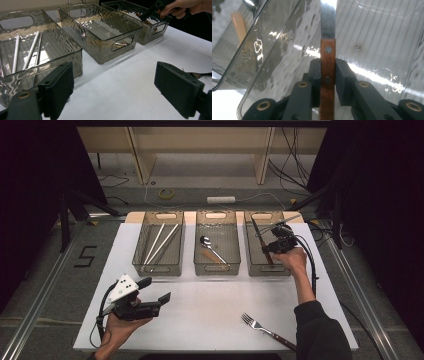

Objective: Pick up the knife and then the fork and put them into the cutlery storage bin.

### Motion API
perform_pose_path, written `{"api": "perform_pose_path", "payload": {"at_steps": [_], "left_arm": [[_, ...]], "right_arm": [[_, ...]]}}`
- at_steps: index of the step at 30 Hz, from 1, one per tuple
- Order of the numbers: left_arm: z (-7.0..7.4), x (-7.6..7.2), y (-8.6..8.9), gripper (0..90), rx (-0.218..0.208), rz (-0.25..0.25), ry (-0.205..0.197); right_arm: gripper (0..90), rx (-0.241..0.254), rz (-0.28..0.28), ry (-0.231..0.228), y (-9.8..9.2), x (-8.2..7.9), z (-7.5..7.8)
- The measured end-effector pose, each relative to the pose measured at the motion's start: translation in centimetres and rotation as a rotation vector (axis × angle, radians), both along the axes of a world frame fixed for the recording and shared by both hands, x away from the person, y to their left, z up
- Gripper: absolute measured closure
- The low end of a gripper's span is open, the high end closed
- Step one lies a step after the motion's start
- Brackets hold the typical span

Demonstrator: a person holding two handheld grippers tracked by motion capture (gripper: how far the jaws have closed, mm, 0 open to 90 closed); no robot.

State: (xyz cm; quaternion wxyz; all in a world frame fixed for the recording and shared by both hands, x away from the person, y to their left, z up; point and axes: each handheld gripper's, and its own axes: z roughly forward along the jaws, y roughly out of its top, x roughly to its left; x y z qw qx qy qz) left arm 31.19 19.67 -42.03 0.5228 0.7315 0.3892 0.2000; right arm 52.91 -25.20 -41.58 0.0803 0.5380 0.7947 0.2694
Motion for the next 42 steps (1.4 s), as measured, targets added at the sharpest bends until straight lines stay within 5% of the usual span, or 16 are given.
{"api": "perform_pose_path", "payload": {"at_steps": [5,12,23,42], "left_arm": [[0.0,0.0,0.0,15.7,0.001,0.0,-0.001],[0.0,0.0,0.1,15.7,0.004,0.001,-0.001],[0.0,0.0,0.1,15.6,0.005,0.002,0.0],[0.0,0.0,0.1,15.6,0.008,0.002,0.0]], "right_arm": [[66.1,0.022,0.004,-0.014,-0.1,-0.1,0.4],[53.9,0.033,0.083,-0.043,0.1,-1.7,1.9],[38.5,-0.029,0.167,-0.068,0.1,-5.3,3.3],[30.2,0.017,0.286,-0.1,0.2,-11.9,2.8]]}}
